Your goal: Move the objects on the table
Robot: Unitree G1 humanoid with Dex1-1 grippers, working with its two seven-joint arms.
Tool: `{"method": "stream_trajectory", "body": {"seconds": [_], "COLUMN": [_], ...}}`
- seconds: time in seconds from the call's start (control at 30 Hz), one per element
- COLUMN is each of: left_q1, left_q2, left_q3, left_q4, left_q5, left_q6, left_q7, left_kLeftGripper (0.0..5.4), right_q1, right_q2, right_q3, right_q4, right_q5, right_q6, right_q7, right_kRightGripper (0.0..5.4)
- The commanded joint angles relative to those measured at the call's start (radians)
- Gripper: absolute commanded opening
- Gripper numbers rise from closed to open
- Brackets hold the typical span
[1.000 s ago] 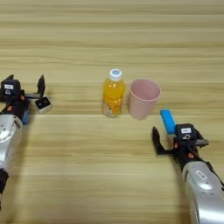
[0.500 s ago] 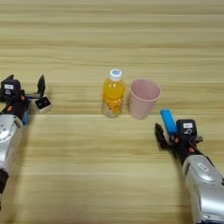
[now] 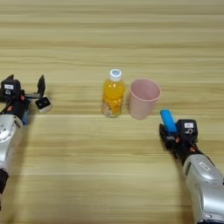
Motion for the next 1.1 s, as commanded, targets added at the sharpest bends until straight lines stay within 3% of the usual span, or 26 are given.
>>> {"method": "stream_trajectory", "body": {"seconds": [0.03,0.23,0.4,0.73,0.97,1.1], "left_q1": [-0.011,-0.01,-0.01,-0.01,-0.009,-0.009], "left_q2": [0.0,0.0,0.0,0.004,0.005,0.006], "left_q3": [-0.002,-0.002,-0.003,-0.001,0.001,0.001], "left_q4": [-0.007,-0.009,-0.008,-0.006,-0.008,-0.006], "left_q5": [0.008,0.008,0.008,0.006,0.006,0.005], "left_q6": [0.001,0.001,0.0,0.0,0.001,0.0], "left_q7": [0.004,0.004,0.005,0.001,-0.001,-0.001], "left_kLeftGripper": [5.4,5.4,5.4,5.4,5.4,5.4], "right_q1": [0.024,0.03,0.018,-0.051,-0.068,-0.061], "right_q2": [0.005,0.008,-0.002,-0.037,-0.026,-0.011], "right_q3": [0.022,0.035,0.01,-0.046,-0.031,-0.022], "right_q4": [-0.002,-0.021,-0.012,0.121,0.158,0.128], "right_q5": [0.001,0.002,-0.01,-0.016,-0.01,0.002], "right_q6": [0.046,0.05,0.013,-0.033,-0.053,-0.064], "right_q7": [0.01,0.011,-0.011,-0.024,-0.009,-0.001], "right_kRightGripper": [2.12,1.41,1.41,1.41,1.41,1.92]}}
